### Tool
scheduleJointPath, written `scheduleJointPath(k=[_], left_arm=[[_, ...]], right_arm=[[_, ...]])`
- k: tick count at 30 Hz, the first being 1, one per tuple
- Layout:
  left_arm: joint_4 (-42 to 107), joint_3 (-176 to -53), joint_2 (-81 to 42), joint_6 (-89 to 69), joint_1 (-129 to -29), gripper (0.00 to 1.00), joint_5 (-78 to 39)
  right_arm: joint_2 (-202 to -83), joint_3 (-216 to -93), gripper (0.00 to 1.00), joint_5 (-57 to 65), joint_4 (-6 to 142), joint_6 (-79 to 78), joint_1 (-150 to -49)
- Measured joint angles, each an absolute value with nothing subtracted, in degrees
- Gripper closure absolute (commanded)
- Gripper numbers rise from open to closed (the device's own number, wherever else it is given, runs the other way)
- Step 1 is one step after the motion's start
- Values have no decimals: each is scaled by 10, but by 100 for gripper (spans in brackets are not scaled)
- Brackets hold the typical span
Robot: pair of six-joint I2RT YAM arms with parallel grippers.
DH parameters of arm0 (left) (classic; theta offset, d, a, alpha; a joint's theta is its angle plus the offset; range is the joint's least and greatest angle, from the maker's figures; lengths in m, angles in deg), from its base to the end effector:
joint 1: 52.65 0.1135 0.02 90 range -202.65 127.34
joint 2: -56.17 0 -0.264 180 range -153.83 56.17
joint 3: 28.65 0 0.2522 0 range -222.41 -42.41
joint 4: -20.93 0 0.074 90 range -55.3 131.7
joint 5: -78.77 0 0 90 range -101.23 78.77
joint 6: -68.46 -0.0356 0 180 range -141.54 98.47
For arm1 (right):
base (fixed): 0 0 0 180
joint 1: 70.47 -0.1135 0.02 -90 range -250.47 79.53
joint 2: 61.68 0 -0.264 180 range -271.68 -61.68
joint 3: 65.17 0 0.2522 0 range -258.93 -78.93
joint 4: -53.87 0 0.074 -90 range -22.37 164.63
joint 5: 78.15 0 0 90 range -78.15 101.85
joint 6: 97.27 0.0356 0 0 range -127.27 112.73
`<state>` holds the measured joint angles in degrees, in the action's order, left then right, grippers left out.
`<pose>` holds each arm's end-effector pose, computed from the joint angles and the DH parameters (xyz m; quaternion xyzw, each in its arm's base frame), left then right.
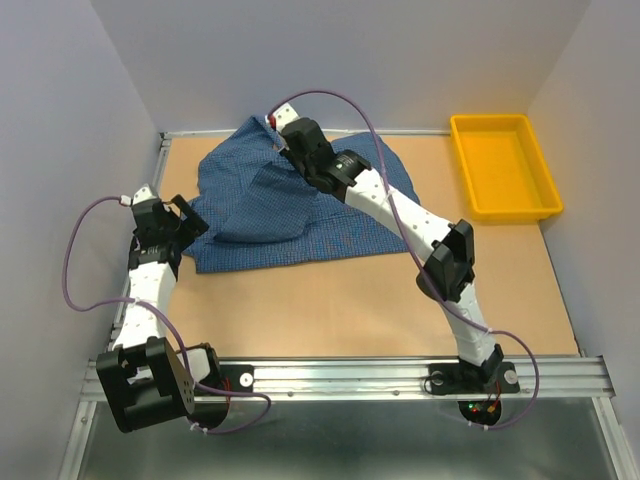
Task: Fold and stack the long sleeve shirts
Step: Fold the shirt
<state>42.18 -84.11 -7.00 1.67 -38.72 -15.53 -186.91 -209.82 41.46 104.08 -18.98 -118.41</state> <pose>0.2400 0.0568 0.2622 -0.2561 0.8221 -0.0733 0.5032 0.3482 0.3597 0.3593 -0.3086 0.7920 -0.0627 0.5230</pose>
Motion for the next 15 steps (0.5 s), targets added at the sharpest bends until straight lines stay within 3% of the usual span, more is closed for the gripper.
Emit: scheduleJointPath(k=[15], left_arm=[[407,-841,-87,17,-411,8,-190]], right_arm=[[-1921,-2097,99,384,787,-326,-1178]])
